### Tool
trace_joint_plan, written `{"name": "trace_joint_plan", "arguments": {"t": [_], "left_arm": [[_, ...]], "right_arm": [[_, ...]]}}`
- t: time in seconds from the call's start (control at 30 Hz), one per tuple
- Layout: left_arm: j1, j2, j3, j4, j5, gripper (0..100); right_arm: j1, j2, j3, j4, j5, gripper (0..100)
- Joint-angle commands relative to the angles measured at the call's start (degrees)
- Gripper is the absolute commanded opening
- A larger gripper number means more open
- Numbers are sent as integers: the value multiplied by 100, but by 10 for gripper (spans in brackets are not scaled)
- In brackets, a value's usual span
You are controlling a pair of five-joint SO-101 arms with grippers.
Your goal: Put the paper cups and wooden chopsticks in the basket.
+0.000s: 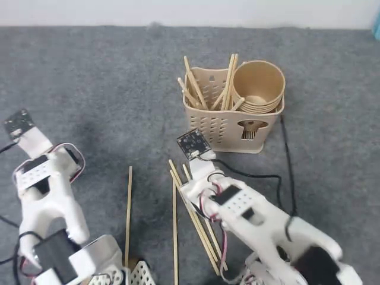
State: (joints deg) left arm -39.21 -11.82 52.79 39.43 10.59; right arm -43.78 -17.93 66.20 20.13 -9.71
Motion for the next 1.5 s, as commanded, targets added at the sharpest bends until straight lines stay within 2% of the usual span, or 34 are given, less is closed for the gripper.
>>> {"name": "trace_joint_plan", "arguments": {"t": [0.0,0.2,0.27,0.37,0.63,0.8,0.87,0.97,1.1,1.2,1.3,1.47], "left_arm": [[18,-299,-13,-88,70,70],[18,-299,-13,-88,70,70],[18,-299,-13,-88,70,70],[18,-299,-13,-88,70,70],[26,-299,-13,-97,70,70],[88,-325,4,62,62,70],[431,-325,4,396,-97,70],[1011,-325,22,554,-756,69],[1327,-334,110,545,-791,69],[1486,-334,101,571,-677,69],[1811,-334,101,756,-237,69],[2998,-334,119,958,167,69]], "right_arm": [[374,479,-598,-180,105,84],[470,611,-703,-163,105,68],[347,488,-686,-119,105,0],[136,-40,-703,549,105,11],[-277,-3495,-703,2730,105,7],[-286,-6123,-695,2879,114,7],[-268,-6941,-633,2642,114,7],[-259,-7714,-334,2053,167,7],[101,-7969,88,1200,624,7],[646,-7952,299,321,695,7],[1165,-7802,343,-804,809,7],[1877,-6853,9,-2791,1160,7]]}}
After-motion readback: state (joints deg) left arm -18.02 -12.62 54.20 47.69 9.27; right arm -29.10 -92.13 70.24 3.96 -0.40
